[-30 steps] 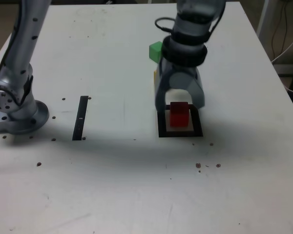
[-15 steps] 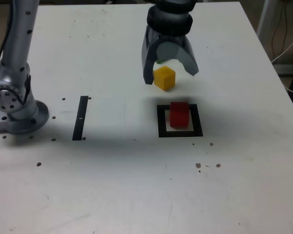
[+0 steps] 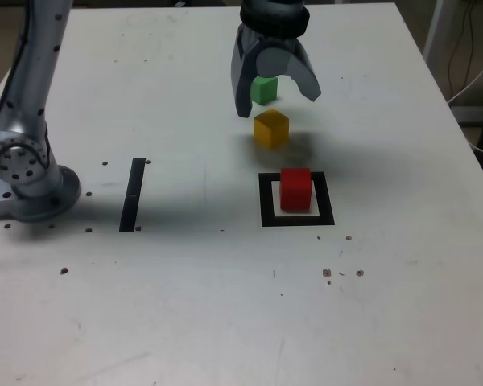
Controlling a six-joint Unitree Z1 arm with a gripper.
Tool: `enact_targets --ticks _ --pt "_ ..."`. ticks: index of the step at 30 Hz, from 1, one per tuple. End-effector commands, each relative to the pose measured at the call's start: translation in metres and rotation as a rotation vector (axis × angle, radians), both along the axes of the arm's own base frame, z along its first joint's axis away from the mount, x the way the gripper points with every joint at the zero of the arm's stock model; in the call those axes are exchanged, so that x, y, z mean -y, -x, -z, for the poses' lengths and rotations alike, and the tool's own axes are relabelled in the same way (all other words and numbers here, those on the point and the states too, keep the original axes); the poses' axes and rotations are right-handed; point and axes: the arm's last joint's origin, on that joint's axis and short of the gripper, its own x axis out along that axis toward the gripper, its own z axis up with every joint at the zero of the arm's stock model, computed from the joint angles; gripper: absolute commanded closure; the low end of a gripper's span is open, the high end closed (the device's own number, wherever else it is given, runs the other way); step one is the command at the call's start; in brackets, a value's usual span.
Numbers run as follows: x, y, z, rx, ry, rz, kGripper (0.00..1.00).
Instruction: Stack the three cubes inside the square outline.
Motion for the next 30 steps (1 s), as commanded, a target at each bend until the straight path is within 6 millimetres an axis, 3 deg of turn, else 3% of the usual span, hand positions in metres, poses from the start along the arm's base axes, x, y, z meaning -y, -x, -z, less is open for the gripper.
enact_targets --ticks 1,17,30 --pt "-0.0036 -0.0024 0.0021 -0.001 0.000 0.008 0.01" --pt "-0.0051 -0.0029 0.0020 0.001 0.006 0.018 0.01" --pt "-0.0066 -0.0019 0.0012 -0.018 -0.029 -0.274 0.00"
